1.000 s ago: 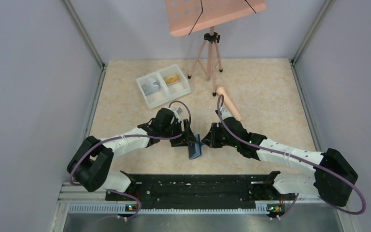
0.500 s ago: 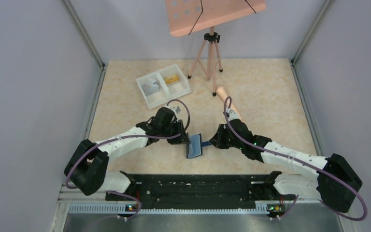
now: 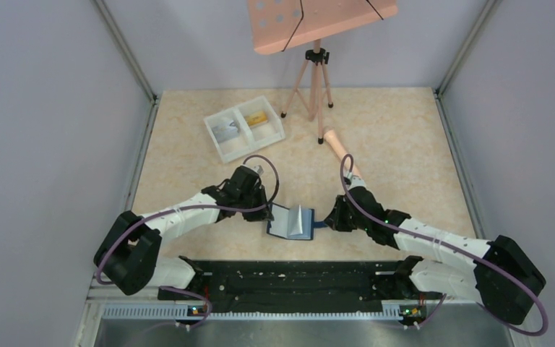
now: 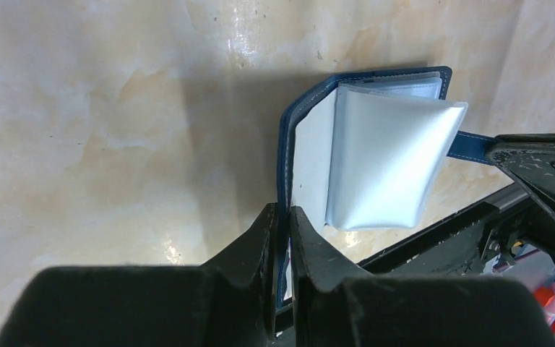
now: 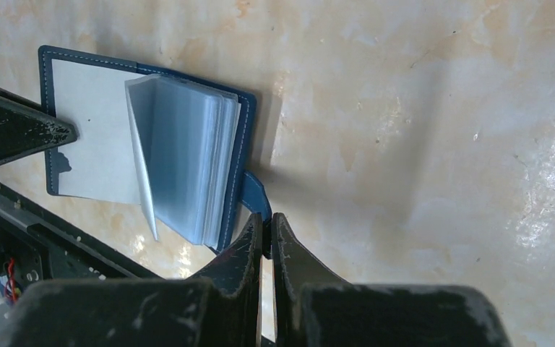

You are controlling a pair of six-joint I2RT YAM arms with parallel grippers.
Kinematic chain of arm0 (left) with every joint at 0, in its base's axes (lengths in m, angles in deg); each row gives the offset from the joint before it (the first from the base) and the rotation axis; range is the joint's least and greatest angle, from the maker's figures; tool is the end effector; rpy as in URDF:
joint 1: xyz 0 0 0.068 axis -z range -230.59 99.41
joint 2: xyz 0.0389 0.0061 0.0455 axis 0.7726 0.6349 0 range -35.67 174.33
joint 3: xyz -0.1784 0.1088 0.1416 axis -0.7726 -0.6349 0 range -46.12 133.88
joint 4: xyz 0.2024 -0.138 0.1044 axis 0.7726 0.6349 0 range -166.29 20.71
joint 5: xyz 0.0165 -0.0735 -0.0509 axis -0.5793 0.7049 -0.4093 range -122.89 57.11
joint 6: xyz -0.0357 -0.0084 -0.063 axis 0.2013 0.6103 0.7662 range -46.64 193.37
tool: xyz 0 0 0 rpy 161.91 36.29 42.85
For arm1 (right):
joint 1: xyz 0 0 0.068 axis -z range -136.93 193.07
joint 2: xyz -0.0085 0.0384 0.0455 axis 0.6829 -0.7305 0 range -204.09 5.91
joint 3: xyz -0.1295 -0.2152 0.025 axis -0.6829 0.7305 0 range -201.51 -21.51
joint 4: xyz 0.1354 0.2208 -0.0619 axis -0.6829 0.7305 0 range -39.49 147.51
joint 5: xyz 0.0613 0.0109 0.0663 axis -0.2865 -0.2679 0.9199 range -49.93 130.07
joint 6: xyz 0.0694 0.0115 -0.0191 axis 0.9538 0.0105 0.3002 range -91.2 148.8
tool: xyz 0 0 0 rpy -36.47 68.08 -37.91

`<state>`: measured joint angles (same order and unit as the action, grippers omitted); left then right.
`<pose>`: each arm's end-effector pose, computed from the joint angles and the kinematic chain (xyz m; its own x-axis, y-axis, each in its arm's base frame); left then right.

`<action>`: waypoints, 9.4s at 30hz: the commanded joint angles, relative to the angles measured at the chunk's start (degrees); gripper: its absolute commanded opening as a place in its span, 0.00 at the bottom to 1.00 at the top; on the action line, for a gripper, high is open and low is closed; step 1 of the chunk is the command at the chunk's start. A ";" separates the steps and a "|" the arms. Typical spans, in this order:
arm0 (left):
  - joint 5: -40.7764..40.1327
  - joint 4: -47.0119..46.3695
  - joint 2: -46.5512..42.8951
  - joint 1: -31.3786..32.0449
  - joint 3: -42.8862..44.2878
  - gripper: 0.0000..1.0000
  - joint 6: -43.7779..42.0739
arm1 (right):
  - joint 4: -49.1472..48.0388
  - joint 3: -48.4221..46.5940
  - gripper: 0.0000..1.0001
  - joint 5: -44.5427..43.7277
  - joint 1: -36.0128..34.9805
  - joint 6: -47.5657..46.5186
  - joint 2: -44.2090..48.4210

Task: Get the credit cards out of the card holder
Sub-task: Open the card holder at the center of the board.

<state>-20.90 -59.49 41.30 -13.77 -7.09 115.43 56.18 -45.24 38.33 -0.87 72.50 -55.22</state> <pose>0.2136 -0.1757 0.1349 -0.9423 -0.1133 -0.3149 0.0684 0.8558 -0.5127 0.1714 0.1626 0.1300 -0.8236 0.1654 -0.5425 -0.1503 0.8587 0.4899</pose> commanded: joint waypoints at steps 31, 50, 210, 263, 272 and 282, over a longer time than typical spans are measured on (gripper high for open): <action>5.62 -16.93 -1.33 -0.08 -9.23 0.00 9.30 | -10.46 -1.93 0.57 13.00 0.70 3.97 -5.76; 7.11 -19.69 0.67 0.01 -9.37 0.00 10.14 | -18.96 -2.08 0.56 15.10 -2.30 6.99 -12.63; 6.15 -17.25 -2.32 -0.08 -10.41 0.12 11.75 | -30.37 -0.51 0.32 17.66 0.87 4.16 -23.58; 20.52 -41.62 4.88 -0.02 -16.45 0.00 13.37 | -41.17 5.54 0.33 24.38 4.37 5.13 -20.00; 22.83 -47.55 4.83 -0.08 -18.19 0.00 14.70 | -46.04 6.50 0.34 29.01 5.89 4.97 -19.94; 23.42 -50.27 3.83 -0.08 -19.36 0.00 15.58 | -45.29 6.52 0.34 28.12 5.97 5.15 -20.36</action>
<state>0.78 -104.61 46.59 -13.99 -25.63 130.49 13.21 -39.12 66.55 4.38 78.08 -76.33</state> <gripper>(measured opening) 0.026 0.336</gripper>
